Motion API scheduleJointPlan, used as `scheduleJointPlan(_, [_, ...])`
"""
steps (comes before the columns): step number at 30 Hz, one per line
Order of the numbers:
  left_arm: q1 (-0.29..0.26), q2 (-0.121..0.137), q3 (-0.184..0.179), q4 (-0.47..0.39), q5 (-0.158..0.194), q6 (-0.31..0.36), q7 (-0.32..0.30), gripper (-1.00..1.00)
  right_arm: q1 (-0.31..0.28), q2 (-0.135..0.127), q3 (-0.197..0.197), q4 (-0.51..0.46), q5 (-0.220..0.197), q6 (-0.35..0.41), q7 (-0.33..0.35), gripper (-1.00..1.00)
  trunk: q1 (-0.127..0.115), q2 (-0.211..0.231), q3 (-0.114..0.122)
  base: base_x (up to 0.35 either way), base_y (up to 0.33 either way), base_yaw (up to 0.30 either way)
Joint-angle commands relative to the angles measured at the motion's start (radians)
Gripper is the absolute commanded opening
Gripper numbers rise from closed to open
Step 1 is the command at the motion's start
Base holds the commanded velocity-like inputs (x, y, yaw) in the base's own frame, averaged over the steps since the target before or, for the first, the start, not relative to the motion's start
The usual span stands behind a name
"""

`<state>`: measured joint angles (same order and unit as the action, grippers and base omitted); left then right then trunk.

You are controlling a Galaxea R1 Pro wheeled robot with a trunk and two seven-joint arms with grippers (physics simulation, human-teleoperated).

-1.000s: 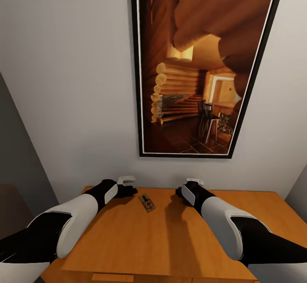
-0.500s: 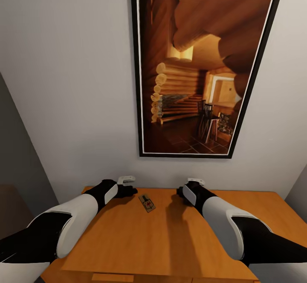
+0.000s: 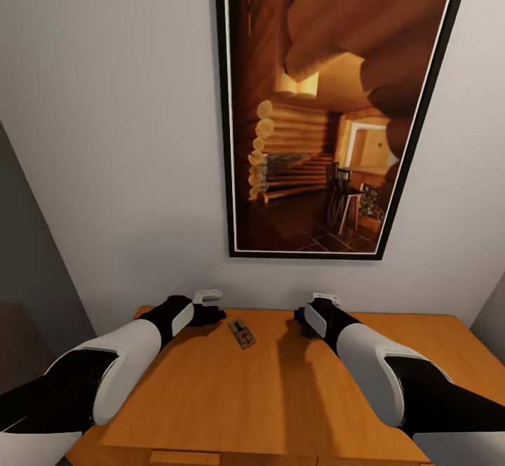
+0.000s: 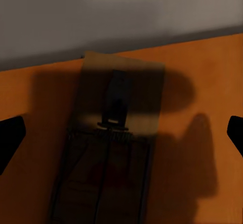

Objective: Take the four mousetraps from the cabinet in the bathroom and place them on the bathroom floor. Make sure all four end up on the same floor surface, and ensure that at least two of them are either under or directly next to the same bathroom sink.

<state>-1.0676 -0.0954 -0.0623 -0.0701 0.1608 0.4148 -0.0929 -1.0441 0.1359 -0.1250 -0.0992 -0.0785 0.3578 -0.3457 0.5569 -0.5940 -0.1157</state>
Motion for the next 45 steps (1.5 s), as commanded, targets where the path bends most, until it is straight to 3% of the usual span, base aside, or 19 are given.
scheduleJointPlan(1, [-0.001,0.000,-0.007,-0.002,0.009,0.006,-0.001,1.00,-0.001,0.000,-0.002,-0.002,-0.008,0.003,-0.006,1.00,0.004,-0.009,-0.005,0.000,0.000,0.000])
scheduleJointPlan(3, [-0.001,0.000,-0.007,-0.002,0.009,0.006,-0.001,1.00,-0.001,0.000,-0.002,-0.002,-0.009,0.003,-0.006,1.00,0.012,-0.023,-0.011,0.000,0.000,0.000])
scheduleJointPlan(45, [-0.001,0.000,-0.006,-0.001,0.010,0.004,-0.001,1.00,0.000,0.001,-0.010,0.009,-0.021,0.014,0.010,1.00,0.012,-0.023,-0.011,0.000,0.000,0.000])
